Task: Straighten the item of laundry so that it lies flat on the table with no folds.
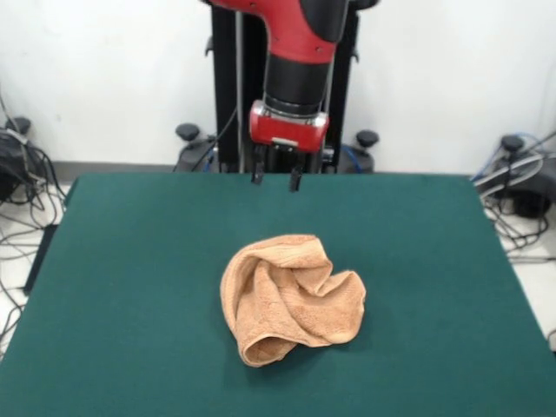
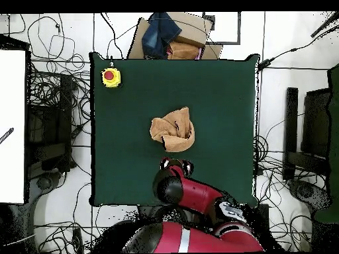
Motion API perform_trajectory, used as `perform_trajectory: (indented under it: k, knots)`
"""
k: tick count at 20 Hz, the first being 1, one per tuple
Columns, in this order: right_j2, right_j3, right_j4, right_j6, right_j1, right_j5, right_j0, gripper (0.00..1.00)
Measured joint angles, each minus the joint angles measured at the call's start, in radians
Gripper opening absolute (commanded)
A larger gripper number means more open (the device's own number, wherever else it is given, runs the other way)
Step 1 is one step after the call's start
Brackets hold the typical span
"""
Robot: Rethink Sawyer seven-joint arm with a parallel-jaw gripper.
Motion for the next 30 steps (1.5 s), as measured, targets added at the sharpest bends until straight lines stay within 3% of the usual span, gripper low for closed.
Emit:
perform_trajectory:
  k: [7, 18, 23, 30]
  knots:
    - [-0.002, -0.09, 0.088, 0.0, 0.033, 0.033, -0.006, 1.0]
    - [-0.029, -0.324, 0.212, 0.0, 0.055, 0.266, 0.037, 1.0]
    - [-0.059, -0.437, 0.255, 0.0, 0.099, 0.279, 0.075, 1.0]
    - [-0.082, -0.521, 0.303, 0.0, 0.155, 0.279, 0.108, 1.0]
